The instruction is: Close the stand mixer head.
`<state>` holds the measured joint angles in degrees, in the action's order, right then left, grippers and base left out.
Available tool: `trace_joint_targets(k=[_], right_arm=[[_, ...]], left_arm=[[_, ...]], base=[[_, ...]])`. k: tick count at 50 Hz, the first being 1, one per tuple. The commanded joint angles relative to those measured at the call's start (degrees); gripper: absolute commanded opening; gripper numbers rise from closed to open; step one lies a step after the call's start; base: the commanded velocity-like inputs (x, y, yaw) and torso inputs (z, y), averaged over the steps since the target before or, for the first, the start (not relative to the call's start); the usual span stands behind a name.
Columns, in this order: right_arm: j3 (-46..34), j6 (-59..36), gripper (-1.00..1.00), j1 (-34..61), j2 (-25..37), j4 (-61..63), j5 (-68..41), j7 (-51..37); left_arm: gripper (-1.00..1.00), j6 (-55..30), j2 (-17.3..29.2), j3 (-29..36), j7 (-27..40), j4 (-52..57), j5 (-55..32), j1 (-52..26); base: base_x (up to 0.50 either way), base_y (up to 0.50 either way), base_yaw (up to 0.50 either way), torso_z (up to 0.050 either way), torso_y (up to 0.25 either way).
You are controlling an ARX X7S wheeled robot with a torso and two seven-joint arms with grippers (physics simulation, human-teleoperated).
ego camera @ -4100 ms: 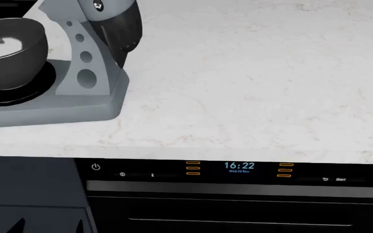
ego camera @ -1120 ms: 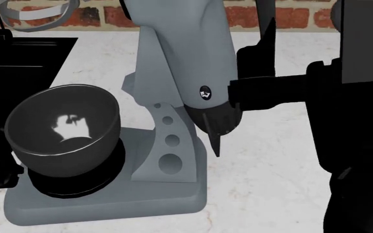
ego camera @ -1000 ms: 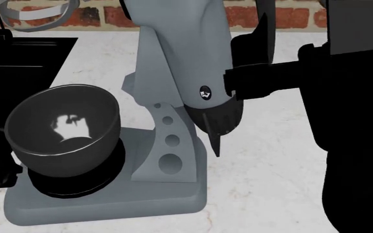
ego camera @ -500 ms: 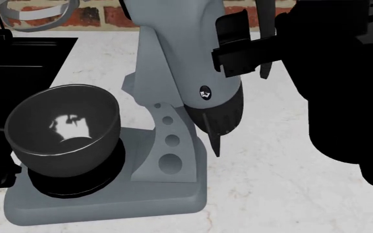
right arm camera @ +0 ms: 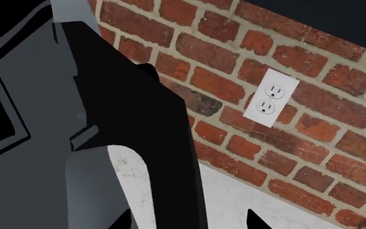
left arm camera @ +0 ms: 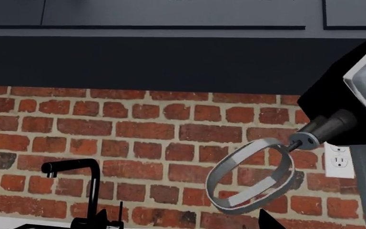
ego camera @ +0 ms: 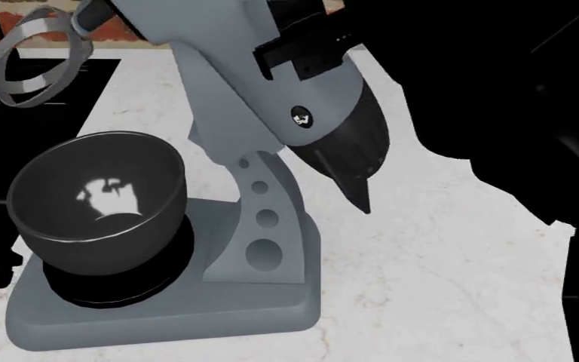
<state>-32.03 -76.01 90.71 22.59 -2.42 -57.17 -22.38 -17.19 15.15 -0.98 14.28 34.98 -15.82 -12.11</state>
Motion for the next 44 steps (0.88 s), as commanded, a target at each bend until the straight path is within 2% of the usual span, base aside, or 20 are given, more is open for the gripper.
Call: trace_joint_targets(k=[1,5,9,11,15,19,23,44], right_arm=[[-14.18,2.08,1.00,5.75,-10.14,-25.26,8.49,19.26],[-23.39,6.01,1.00,9.78,-16.49,-37.34,12.01,32.98],[-30.54,9.67,1.00,11.31,-21.99,-46.69,15.65,41.64],[-34.78,10.83,1.00,11.53,-22.57,-47.53,12.15,42.63],[-48.74,14.17,1.00,11.71,-22.58,-47.43,-0.03,41.24],[-55.91,13.03,1.00,8.49,-22.58,-44.45,-1.91,42.42],[-55.79,11.68,1.00,5.65,-22.58,-43.52,1.68,43.75],[-55.35,11.37,1.00,2.49,-22.58,-43.07,3.08,43.54]], left_arm=[[1.00,-0.26,0.55,-1.20,0.36,0.18,-1.51,-0.29],[1.00,-0.83,1.07,-2.94,0.46,1.13,-3.29,-0.31],[1.00,-1.08,1.29,-4.27,0.65,1.02,-4.56,-0.78],[1.00,-1.02,1.30,-4.67,0.75,0.62,-4.86,-0.99],[1.00,-1.82,1.49,-5.11,1.14,1.77,-5.74,-1.04],[1.00,-2.10,1.57,-5.57,1.42,2.44,-6.43,-0.91],[1.00,-1.83,1.55,-5.53,1.45,2.21,-6.49,-0.90],[1.00,-1.89,2.10,-5.40,1.98,2.61,-7.01,-0.88]], base=[[0.01,0.01,0.01,0.000,0.000],[0.01,0.01,0.01,0.000,0.000],[0.01,0.01,0.01,0.000,0.000],[0.01,0.01,0.01,0.000,0.000],[0.01,0.01,0.00,0.000,0.000],[0.01,0.01,0.00,0.000,0.000],[0.01,0.01,0.01,0.000,0.000],[0.01,0.01,0.02,0.000,0.000]])
